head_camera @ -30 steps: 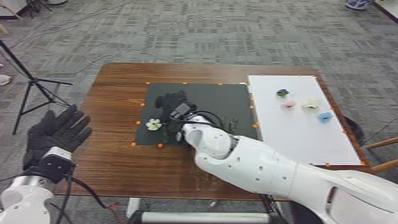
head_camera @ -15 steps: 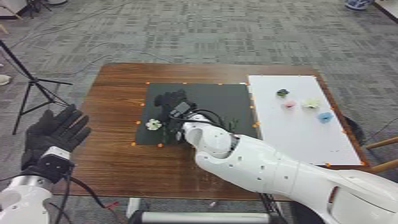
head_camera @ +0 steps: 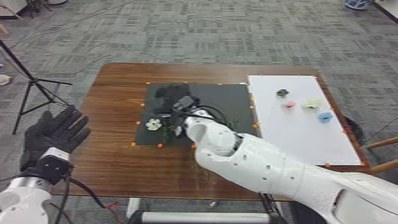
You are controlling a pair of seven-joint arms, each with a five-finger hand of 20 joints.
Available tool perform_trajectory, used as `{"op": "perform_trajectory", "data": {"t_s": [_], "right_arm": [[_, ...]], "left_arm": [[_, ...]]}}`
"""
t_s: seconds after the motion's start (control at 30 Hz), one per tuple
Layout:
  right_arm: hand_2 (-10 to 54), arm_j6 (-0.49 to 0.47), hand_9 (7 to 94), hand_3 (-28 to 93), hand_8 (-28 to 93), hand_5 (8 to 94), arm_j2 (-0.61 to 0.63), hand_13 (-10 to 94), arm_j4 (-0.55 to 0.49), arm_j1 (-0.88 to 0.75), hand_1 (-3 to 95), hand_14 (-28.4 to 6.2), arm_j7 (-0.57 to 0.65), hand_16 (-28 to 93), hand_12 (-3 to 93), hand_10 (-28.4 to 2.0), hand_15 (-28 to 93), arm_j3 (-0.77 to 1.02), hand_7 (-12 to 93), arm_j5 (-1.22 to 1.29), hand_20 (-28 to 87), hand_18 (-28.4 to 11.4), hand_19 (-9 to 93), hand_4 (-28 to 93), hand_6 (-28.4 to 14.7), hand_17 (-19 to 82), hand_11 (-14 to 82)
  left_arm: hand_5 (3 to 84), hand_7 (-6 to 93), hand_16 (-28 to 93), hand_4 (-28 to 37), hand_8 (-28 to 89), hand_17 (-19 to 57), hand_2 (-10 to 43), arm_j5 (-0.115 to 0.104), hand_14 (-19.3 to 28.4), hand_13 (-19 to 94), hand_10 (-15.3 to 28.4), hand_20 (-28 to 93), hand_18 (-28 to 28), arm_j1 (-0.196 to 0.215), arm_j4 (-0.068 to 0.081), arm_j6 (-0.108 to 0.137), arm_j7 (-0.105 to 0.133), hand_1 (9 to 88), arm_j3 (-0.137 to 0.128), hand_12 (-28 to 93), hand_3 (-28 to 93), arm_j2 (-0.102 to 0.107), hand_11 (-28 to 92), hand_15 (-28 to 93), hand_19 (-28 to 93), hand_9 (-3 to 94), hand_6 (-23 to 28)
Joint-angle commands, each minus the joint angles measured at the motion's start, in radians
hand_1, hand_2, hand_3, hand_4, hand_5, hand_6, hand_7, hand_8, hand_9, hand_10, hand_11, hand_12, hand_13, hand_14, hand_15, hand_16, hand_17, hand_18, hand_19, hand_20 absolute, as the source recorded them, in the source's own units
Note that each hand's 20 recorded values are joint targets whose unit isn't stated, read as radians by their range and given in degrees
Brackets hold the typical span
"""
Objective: Arrange flowers
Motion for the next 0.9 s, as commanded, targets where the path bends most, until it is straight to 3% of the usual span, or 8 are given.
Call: {"op": "perform_trajectory", "data": {"t_s": [0.03,0.1,0.2,0.4,0.43,0.6,0.77,0.9], "right_arm": [[-9.5,0.109,58.3,76,-15,55.5,0.106,57,-0.120,-0.057,39.0,-11.6,-0.007,21,13.8,-14.0,60,0.175,20,0.006,20,-21.3,58,-28,-2.7,17,19.7],[-9.5,0.035,58.5,76,-15,55.6,0.151,57,-0.171,-0.097,38.4,-12.3,0.016,21,13.6,-14.1,59,0.249,20,-0.018,19,-21.2,56,-28,-2.9,17,19.5],[-9.5,0.007,58.0,76,-14,55.4,0.213,56,-0.202,-0.161,38.1,-13.2,0.020,20,13.5,-14.8,57,0.353,18,-0.023,18,-20.9,55,-28,-3.4,16,18.7],[-9.5,-0.084,57.4,78,-13,55.8,0.353,52,-0.303,-0.345,40.1,-14.2,0.066,19,13.5,-16.0,56,0.570,17,-0.074,17,-21.0,54,-28,-3.9,15,17.8],[-9.5,-0.069,57.3,79,-13,55.8,0.372,51,-0.314,-0.371,40.3,-14.3,0.076,18,13.5,-16.0,55,0.591,17,-0.064,17,-21.0,54,-28,-3.9,15,17.6],[-9.5,-0.075,60.1,79,-13,58.4,0.426,51,-0.346,-0.474,41.6,-14.3,0.082,17,13.6,-15.0,55,0.687,17,-0.043,17,-21.0,54,-28,-3.5,15,17.5],[-9.5,-0.155,59.9,80,-13,58.5,0.440,50,-0.359,-0.555,41.7,-14.5,0.128,16,13.8,-15.1,53,0.792,16,-0.061,16,-20.8,54,-28,-3.6,16,17.2],[-9.5,-0.155,53.3,81,-12,55.0,0.452,43,-0.355,-0.603,41.2,-16.0,0.135,13,13.8,-17.1,51,0.860,16,-0.049,16,-20.6,55,-28,-4.9,15,16.3]], "left_arm": [[39.8,10.1,0,-26.4,-7,-2.7,13.6,0.002,13.5,22,13.3,12,11.2,0.030,-0.011,-0.012,-0.009,27.5,-0.023,14,70,-0.031,15,23,17,32.8,7.6],[39.8,10.0,0,-26.4,-7,-2.7,13.6,0.006,13.4,22,13.3,12,11.2,0.036,-0.011,-0.019,-0.010,27.4,-0.030,14,70,-0.032,15,23,17,32.7,7.7],[39.7,9.9,0,-26.4,-7,-2.8,13.6,0.014,13.5,22,13.3,13,11.2,0.022,-0.003,-0.022,-0.012,27.3,-0.033,14,70,-0.033,15,23,17,32.7,7.7],[39.6,9.8,0,-26.4,-7,-2.8,13.6,0.014,13.4,22,13.2,13,11.2,0.067,-0.018,-0.024,0.004,27.2,-0.077,14,70,-0.041,15,23,17,32.7,7.7],[39.6,9.7,0,-26.4,-7,-2.8,13.6,0.009,13.4,22,13.2,12,11.3,0.076,-0.022,-0.019,0.020,27.2,-0.081,14,70,-0.040,15,23,17,32.7,7.7],[39.5,9.8,0,-26.7,-7,-2.8,13.3,0.002,13.5,22,13.2,12,11.3,0.113,-0.034,-0.025,0.041,26.0,-0.108,14,71,-0.059,15,23,17,32.7,7.7],[39.3,9.6,0,-27.2,-7,-2.8,13.1,-0.001,13.5,22,13.1,12,11.3,0.114,-0.037,-0.022,0.049,25.7,-0.108,14,71,-0.060,15,23,17,32.7,7.7],[39.3,9.7,0,-27.3,-7,-2.7,12.9,-0.007,13.4,22,13.1,13,11.2,0.111,-0.039,-0.003,0.055,26.1,-0.102,14,71,-0.059,15,23,17,32.7,7.7]]}}
